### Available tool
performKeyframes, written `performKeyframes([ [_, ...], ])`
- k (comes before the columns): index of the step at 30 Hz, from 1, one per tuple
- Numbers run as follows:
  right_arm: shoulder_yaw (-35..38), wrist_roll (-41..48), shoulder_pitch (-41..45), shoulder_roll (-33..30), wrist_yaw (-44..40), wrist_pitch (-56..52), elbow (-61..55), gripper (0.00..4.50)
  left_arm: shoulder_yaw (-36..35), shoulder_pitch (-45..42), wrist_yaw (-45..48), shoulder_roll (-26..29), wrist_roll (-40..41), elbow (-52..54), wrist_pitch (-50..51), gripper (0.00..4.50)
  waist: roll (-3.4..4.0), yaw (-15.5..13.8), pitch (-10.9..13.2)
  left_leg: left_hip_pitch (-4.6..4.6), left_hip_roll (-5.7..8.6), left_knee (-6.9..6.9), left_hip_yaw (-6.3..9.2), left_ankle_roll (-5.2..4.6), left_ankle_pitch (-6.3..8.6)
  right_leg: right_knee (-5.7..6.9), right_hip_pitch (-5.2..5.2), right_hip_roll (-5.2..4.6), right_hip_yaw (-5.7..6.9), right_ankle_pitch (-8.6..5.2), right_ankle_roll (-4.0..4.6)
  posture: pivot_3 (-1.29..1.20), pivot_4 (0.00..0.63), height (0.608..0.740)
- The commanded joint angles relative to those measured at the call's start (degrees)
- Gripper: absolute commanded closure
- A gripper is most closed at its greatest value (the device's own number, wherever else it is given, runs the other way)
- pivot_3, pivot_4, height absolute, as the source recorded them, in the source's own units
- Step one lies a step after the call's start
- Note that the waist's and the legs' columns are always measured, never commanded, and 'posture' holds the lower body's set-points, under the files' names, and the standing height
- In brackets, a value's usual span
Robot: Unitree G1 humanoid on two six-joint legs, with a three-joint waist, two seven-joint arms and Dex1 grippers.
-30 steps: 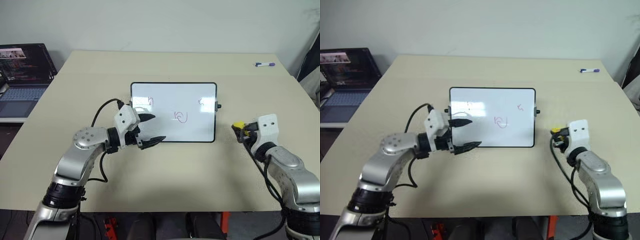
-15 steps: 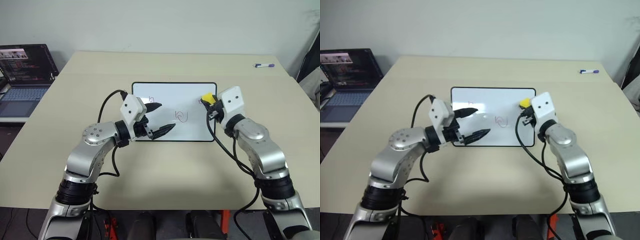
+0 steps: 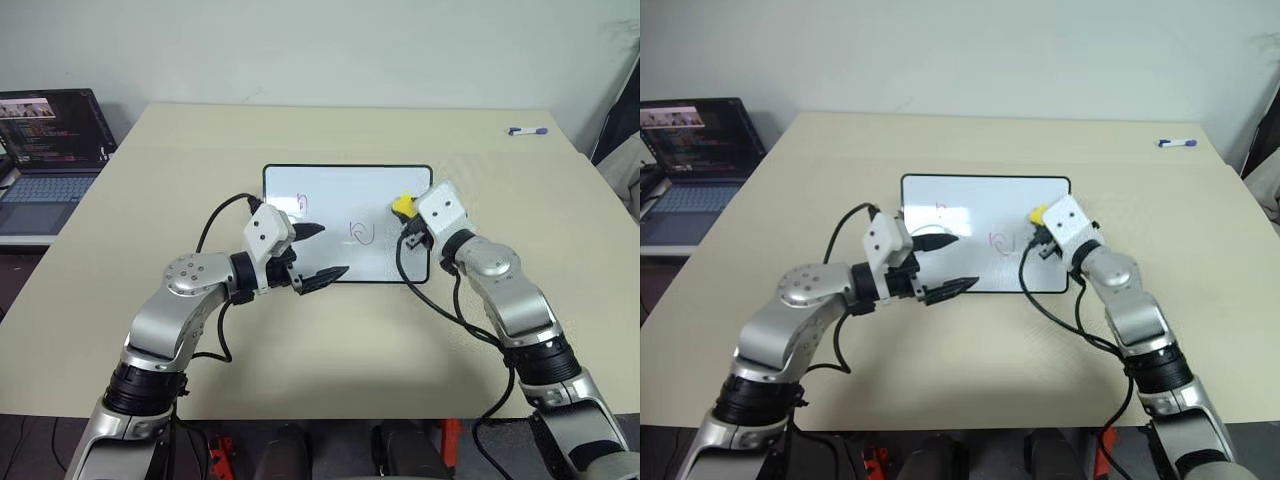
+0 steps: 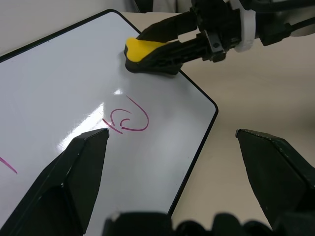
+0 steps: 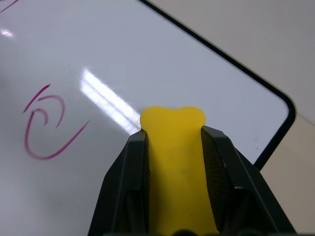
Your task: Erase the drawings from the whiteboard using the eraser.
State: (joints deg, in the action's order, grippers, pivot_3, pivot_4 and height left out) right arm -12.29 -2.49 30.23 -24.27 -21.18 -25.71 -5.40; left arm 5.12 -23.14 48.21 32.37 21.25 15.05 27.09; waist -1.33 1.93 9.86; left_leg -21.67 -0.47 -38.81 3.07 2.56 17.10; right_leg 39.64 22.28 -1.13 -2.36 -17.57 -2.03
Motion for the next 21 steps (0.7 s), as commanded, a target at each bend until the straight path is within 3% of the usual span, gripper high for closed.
performKeyframes([
  [1, 1.06, -1.72, 0.32, 0.14, 0.81, -0.67, 0.22, 3.36, -1.10, -0.40, 0.10, 0.42, 0.53, 1.64, -0.25, 0.00, 0.00, -0.03, 0.00, 0.04, 0.00, -0.01, -0.01, 0.00, 0.00, 0.05, -0.01, 0.00, 0.00, 0.00, 0.00, 0.00, 0.150, 0.740],
  [6, 3.30, -4.13, 3.50, 1.50, 5.56, 1.68, 3.57, 3.36, -0.93, -0.37, 0.36, 0.47, 0.67, 1.69, -0.15, 0.00, 0.00, -0.06, 0.00, 0.13, 0.02, -0.05, -0.04, 0.00, -0.01, 0.25, -0.01, 0.01, 0.00, 0.00, 0.00, 0.00, 0.150, 0.740],
  [21, -0.09, -5.22, -3.98, -0.61, -1.90, -4.38, -5.27, 3.38, -1.43, 0.33, 0.31, 1.00, 0.44, 1.21, -0.30, 0.00, -0.01, 0.17, 0.00, 0.22, -0.02, -0.05, -0.04, 0.00, 0.00, 0.25, -0.08, 0.03, -0.02, 0.00, 0.00, 0.00, 0.150, 0.740],
])
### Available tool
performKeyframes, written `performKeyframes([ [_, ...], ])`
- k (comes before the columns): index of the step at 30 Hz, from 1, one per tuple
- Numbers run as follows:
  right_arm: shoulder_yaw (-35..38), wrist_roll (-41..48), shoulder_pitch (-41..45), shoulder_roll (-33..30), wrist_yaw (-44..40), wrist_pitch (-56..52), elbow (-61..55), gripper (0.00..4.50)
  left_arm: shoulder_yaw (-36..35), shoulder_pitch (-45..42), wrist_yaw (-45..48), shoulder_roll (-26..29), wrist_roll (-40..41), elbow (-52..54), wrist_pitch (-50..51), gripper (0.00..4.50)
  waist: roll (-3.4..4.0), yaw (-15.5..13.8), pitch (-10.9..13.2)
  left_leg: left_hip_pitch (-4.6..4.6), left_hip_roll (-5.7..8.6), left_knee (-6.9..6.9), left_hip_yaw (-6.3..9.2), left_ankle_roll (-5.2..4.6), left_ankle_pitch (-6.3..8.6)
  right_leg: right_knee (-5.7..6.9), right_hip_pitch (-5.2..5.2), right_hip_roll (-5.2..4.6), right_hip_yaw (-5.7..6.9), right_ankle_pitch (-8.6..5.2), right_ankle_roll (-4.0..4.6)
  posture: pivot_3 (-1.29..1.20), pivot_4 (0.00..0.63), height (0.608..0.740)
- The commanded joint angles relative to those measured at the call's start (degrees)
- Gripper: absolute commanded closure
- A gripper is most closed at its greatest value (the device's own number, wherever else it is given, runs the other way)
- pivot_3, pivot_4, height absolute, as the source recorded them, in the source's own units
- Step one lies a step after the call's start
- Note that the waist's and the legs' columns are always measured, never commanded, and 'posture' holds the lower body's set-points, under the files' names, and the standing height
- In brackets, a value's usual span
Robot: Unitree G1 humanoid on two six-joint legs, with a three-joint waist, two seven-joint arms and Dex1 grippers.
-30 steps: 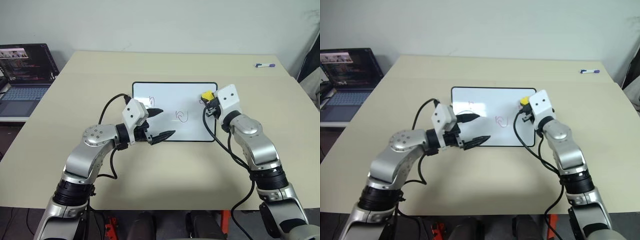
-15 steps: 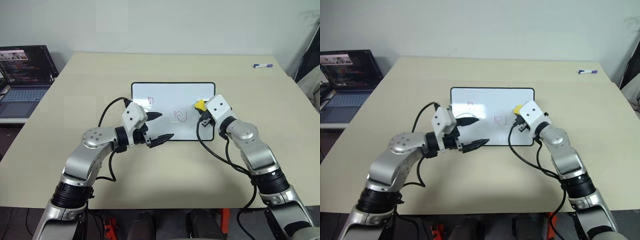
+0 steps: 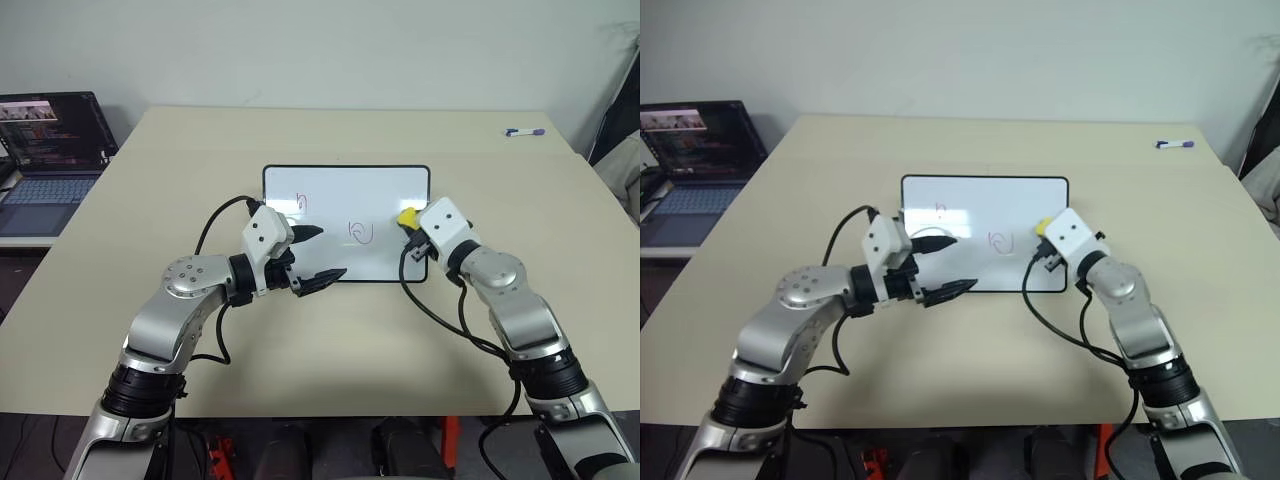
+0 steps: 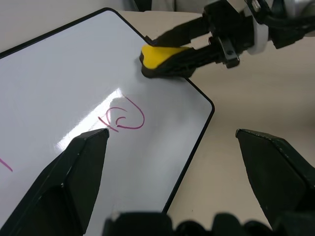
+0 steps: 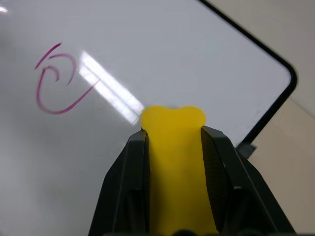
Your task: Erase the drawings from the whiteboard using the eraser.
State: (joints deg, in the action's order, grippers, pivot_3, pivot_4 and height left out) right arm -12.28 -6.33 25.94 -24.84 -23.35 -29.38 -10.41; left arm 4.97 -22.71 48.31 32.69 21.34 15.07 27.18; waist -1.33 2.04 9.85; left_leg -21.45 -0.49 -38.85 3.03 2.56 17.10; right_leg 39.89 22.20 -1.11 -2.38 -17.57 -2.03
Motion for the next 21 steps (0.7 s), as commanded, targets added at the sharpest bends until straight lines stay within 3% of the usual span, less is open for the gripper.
performKeyframes([
  [1, 0.08, -1.67, 0.62, 0.18, 0.67, -0.43, -0.15, 3.38, -1.28, -0.11, 0.22, 0.68, 0.35, 1.13, -0.42, 0.00, 0.00, 0.07, 0.00, 0.01, 0.00, 0.00, -0.01, 0.00, 0.00, 0.00, 0.00, 0.01, 0.00, 0.00, 0.00, 0.00, 0.150, 0.740],
  [11, 3.13, -1.13, 2.74, 1.90, 3.29, 2.69, 1.16, 3.38, -2.80, 1.39, -0.82, 1.14, -0.02, 0.92, -1.09, 0.00, 0.00, -0.16, 0.01, -0.12, 0.00, 0.03, 0.04, 0.00, 0.00, -0.13, 0.06, -0.01, 0.00, -0.01, 0.01, 0.00, 0.150, 0.740],
  [17, 13.00, 12.02, -1.48, 6.85, 1.01, 0.16, -7.37, 3.38, -6.12, 5.62, -3.74, 0.46, 1.23, 3.64, -0.79, 0.00, 0.04, -0.22, 0.04, -0.28, -0.03, 0.07, 0.13, 0.00, 0.01, -0.31, 0.11, -0.04, 0.05, -0.01, 0.01, 0.00, 0.150, 0.740],
  [21, 15.44, 21.21, -7.53, 3.76, -7.05, -2.69, -15.56, 3.38, -9.07, 10.72, -3.55, 2.30, 2.46, 5.90, -0.23, 0.00, 0.05, -0.24, 0.04, -0.35, -0.03, 0.10, 0.16, -0.01, 0.02, -0.43, 0.11, -0.07, 0.09, -0.01, 0.01, 0.00, 0.150, 0.740],
])
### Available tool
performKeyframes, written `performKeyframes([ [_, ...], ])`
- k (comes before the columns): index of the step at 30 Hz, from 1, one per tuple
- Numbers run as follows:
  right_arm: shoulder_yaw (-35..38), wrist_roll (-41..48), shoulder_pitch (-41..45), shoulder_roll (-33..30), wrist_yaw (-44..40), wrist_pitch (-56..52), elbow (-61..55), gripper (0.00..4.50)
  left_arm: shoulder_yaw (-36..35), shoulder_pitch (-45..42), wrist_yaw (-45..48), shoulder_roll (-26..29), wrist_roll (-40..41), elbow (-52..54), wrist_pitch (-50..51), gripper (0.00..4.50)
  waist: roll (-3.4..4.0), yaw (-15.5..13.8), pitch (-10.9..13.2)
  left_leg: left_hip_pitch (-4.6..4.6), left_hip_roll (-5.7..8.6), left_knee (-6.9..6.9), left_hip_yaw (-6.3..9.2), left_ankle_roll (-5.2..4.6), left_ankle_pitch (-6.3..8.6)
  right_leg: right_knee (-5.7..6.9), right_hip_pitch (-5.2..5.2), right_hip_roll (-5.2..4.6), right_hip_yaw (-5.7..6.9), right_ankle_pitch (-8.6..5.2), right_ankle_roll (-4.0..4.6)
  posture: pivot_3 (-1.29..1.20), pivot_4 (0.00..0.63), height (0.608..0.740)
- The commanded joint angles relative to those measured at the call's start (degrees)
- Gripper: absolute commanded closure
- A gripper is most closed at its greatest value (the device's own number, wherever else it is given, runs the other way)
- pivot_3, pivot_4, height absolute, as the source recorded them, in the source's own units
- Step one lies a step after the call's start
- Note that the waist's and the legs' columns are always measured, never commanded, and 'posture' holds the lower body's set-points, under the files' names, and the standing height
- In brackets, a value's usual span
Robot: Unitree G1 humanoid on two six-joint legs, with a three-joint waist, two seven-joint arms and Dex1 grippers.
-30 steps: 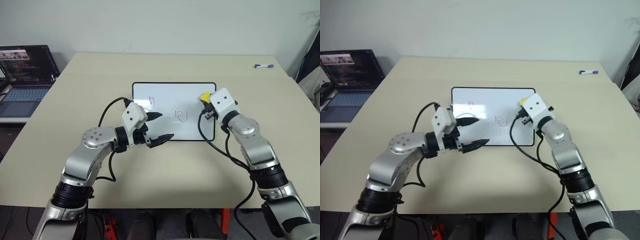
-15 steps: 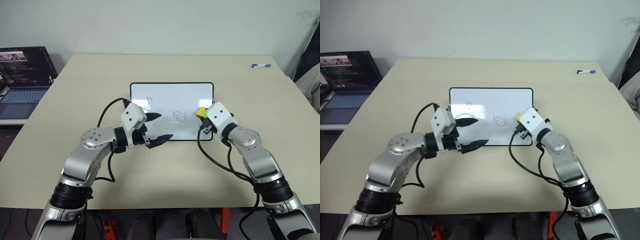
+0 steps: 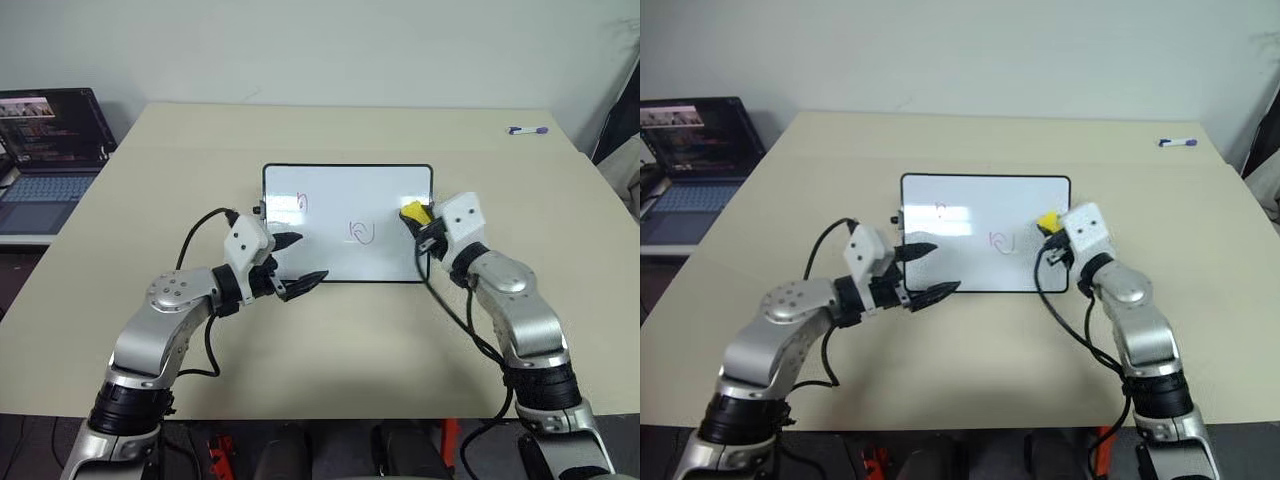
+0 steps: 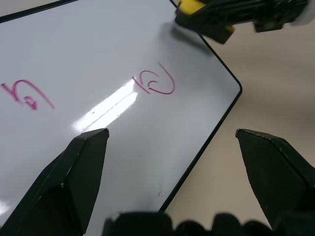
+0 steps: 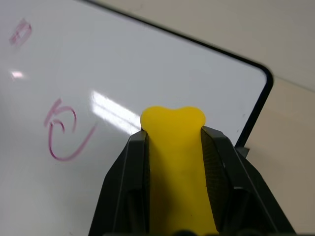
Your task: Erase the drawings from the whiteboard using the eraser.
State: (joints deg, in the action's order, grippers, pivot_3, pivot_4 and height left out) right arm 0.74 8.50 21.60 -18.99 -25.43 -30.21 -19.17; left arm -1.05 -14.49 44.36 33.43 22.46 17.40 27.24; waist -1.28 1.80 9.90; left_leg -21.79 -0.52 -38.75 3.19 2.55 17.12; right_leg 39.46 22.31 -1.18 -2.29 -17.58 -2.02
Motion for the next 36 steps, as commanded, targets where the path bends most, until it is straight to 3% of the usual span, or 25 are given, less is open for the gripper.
performKeyframes([
  [1, 2.83, 8.71, -5.23, -3.05, -6.69, -3.06, -8.54, 3.38, -3.74, 3.95, 0.92, 2.14, 1.52, 3.87, -0.67, 0.00, 0.00, 0.00, 0.00, 0.01, -0.02, 0.04, 0.02, -0.02, 0.02, -0.09, -0.03, 0.00, 0.02, 0.00, 0.00, 0.00, 0.150, 0.740],
  [7, -0.01, 9.77, -13.88, -9.64, -12.22, -0.75, -12.88, 3.38, -6.03, 9.44, 2.43, 3.25, 3.89, 5.27, -1.10, 0.00, 0.01, -0.09, 0.01, 0.01, 0.00, 0.05, 0.01, -0.08, 0.05, -0.21, -0.08, -0.03, 0.02, 0.02, -0.02, 0.00, 0.150, 0.740],
  [16, -6.65, 6.24, -14.91, -8.79, -12.13, 5.78, -11.16, 3.38, -6.21, 11.19, 3.02, 3.57, 3.67, 5.48, -3.38, 0.00, 0.01, -0.13, 0.01, 0.01, -0.01, 0.06, 0.02, -0.08, 0.05, -0.35, -0.13, -0.01, 0.03, 0.06, -0.05, 0.00, 0.150, 0.740],
  [21, -12.10, -0.50, -6.83, -6.44, -9.71, 10.40, -4.85, 3.38, -5.47, 9.36, 3.64, 3.46, 3.65, 2.97, -3.31, 0.00, 0.02, 0.21, 0.01, 0.06, -0.02, 0.04, -0.01, -0.08, 0.05, -0.33, -0.13, 0.02, 0.02, 0.08, -0.07, 0.00, 0.150, 0.740],
  [25, -17.09, -11.90, 2.12, -4.65, -4.07, 17.07, 6.09, 3.38, -3.72, 7.89, 4.85, 3.57, 3.73, 3.14, -2.91, 0.00, 0.02, 0.10, 0.01, 0.05, -0.06, 0.05, -0.03, -0.08, 0.05, -0.33, -0.09, 0.07, 0.03, 0.12, -0.02, 0.00, 0.150, 0.740],
  [30, -17.35, -18.17, 10.55, -0.76, 2.93, 21.91, 19.45, 3.38, -1.91, 7.25, 5.41, 4.37, 2.26, 3.23, -3.07, 0.00, 0.03, -0.04, 0.02, -0.01, -0.04, 0.05, -0.07, -0.07, 0.05, -0.38, -0.03, 0.03, 0.01, 0.12, -0.01, 0.00, 0.150, 0.740],
  [33, -17.52, -20.25, 13.39, 0.76, 5.07, 24.35, 26.17, 3.38, -1.39, 6.99, 5.53, 4.48, 2.02, 3.17, -3.06, 0.00, 0.03, -0.01, 0.01, -0.03, -0.03, 0.06, -0.09, -0.07, 0.05, -0.39, -0.02, 0.01, -0.01, 0.13, -0.01, 0.00, 0.150, 0.740],
  [36, -20.32, -21.80, 12.52, 0.30, 2.18, 26.51, 29.60, 3.38, -1.21, 6.92, 5.60, 4.23, 1.83, 2.45, -3.68, 0.00, 0.02, 0.04, 0.01, -0.02, -0.04, 0.06, -0.09, -0.07, 0.05, -0.38, -0.03, 0.01, -0.01, 0.13, 0.00, 0.00, 0.150, 0.740],
])
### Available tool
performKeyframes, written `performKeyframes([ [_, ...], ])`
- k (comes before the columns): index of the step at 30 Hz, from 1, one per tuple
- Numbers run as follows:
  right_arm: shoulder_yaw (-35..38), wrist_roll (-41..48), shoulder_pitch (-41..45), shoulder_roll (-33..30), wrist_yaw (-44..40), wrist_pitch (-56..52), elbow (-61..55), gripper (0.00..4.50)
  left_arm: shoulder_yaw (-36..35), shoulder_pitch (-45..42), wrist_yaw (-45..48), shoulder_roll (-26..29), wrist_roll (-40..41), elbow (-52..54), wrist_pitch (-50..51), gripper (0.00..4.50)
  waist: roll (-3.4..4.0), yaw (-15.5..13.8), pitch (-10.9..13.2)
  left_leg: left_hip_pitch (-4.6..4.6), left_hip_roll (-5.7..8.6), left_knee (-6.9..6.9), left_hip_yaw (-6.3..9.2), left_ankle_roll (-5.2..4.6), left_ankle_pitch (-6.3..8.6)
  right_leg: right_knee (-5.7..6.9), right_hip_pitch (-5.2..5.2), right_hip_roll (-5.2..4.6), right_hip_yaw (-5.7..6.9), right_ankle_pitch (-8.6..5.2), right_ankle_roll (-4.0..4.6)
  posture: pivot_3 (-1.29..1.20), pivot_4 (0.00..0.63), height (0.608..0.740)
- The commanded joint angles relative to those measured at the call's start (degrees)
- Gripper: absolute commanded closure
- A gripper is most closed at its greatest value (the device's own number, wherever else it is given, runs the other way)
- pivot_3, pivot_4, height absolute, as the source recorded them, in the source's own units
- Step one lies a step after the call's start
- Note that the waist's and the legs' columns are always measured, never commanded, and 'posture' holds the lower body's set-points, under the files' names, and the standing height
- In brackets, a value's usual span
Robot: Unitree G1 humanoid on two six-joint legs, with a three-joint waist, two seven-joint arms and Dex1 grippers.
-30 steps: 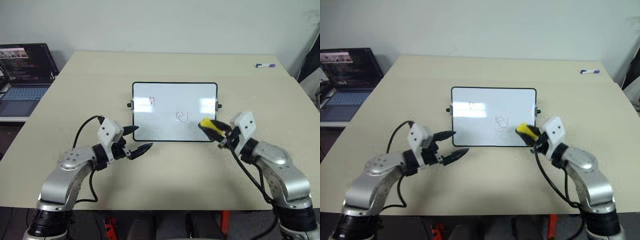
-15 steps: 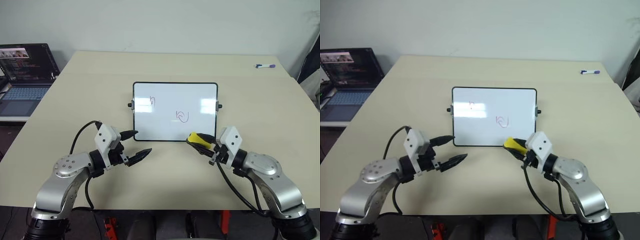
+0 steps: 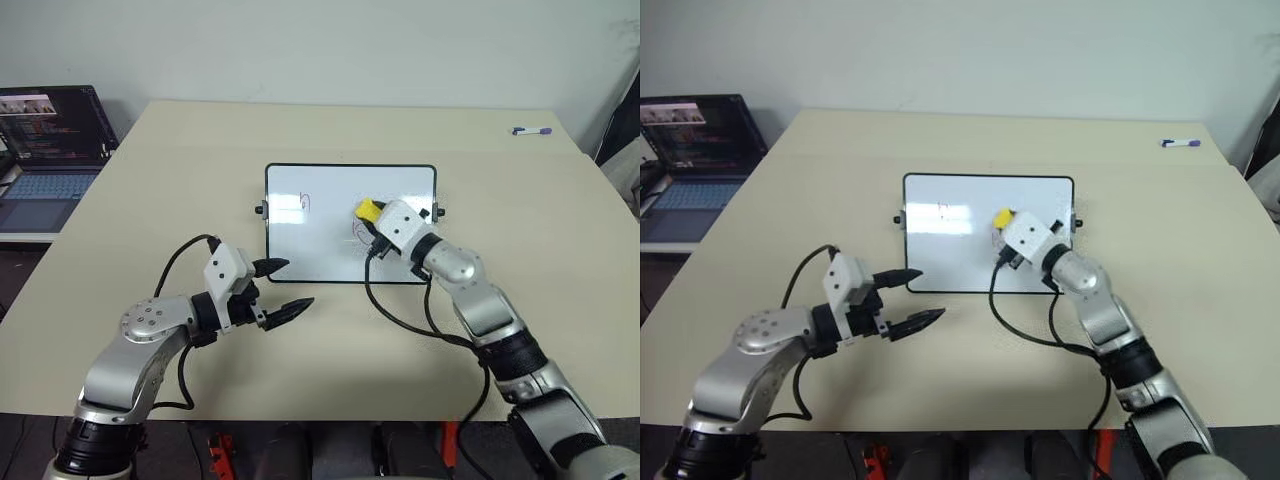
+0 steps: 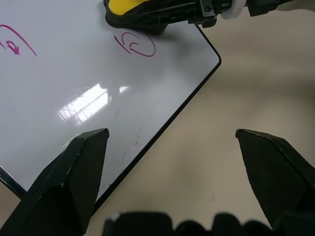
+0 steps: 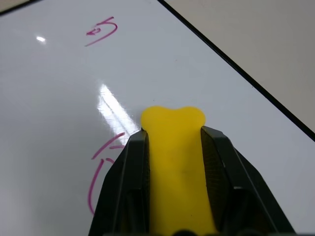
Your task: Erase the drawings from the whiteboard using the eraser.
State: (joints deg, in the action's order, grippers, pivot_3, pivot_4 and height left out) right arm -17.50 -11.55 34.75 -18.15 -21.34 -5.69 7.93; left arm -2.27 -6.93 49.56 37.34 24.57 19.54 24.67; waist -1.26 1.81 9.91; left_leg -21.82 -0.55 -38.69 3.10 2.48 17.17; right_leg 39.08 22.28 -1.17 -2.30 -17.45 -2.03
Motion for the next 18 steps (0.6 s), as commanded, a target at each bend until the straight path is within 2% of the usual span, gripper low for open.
performKeyframes([
  [1, -3.02, -2.16, -1.33, -0.98, -3.36, 2.62, 2.92, 3.38, -0.02, -0.58, 0.54, 0.29, -0.34, -0.02, -1.40, 0.00, 0.00, 0.05, -0.01, 0.03, 0.00, 0.00, 0.00, 0.00, 0.00, 0.01, -0.02, 0.00, 0.00, 0.00, 0.00, 0.00, 0.150, 0.740],
  [4, -5.37, -3.68, -3.27, -2.66, -6.53, 4.56, 3.79, 3.38, -0.13, -0.07, 1.20, 0.24, -0.68, -1.31, -2.79, 0.00, 0.00, 0.05, -0.03, 0.12, -0.01, -0.01, 0.00, -0.01, 0.00, 0.08, -0.08, 0.01, -0.01, 0.01, 0.01, 0.00, 0.150, 0.740],
  [7, -5.25, -4.40, -3.61, -2.68, -6.25, 5.55, 4.29, 3.38, -0.14, 0.08, 1.77, 0.18, -0.98, -2.47, -3.98, 0.00, 0.00, 0.07, -0.03, 0.28, -0.01, -0.02, -0.02, -0.01, 0.00, 0.14, -0.21, 0.01, -0.02, 0.01, 0.01, 0.00, 0.150, 0.740],
  [11, 0.32, -6.62, -0.23, -1.00, 5.06, 4.71, 7.39, 3.38, 0.06, -0.04, 2.28, 0.17, -1.10, -3.31, -4.85, 0.00, 0.00, 0.06, -0.02, 0.58, 0.00, -0.03, -0.04, -0.01, -0.01, 0.25, -0.45, 0.02, -0.03, 0.08, 0.07, 0.00, 0.150, 0.740],
  [13, 1.92, -6.33, 0.37, -0.76, 7.26, 3.58, 8.24, 3.39, 0.15, -0.13, 2.41, 0.12, -1.17, -3.57, -5.07, 0.00, 0.00, 0.00, -0.01, 0.83, 0.01, -0.03, -0.07, -0.01, -0.01, 0.35, -0.64, 0.02, -0.06, 0.09, 0.07, 0.00, 0.150, 0.740],
  [18, 1.01, -6.25, -1.77, -2.34, 3.67, 2.31, 8.82, 3.39, 0.48, -0.32, 2.40, -0.16, -1.28, -3.38, -4.90, 0.00, -0.04, -0.17, -0.04, 1.04, 0.04, -0.07, 0.01, -0.05, -0.04, 0.28, -0.94, 0.04, -0.03, 0.09, 0.08, 0.00, 0.150, 0.740],
])
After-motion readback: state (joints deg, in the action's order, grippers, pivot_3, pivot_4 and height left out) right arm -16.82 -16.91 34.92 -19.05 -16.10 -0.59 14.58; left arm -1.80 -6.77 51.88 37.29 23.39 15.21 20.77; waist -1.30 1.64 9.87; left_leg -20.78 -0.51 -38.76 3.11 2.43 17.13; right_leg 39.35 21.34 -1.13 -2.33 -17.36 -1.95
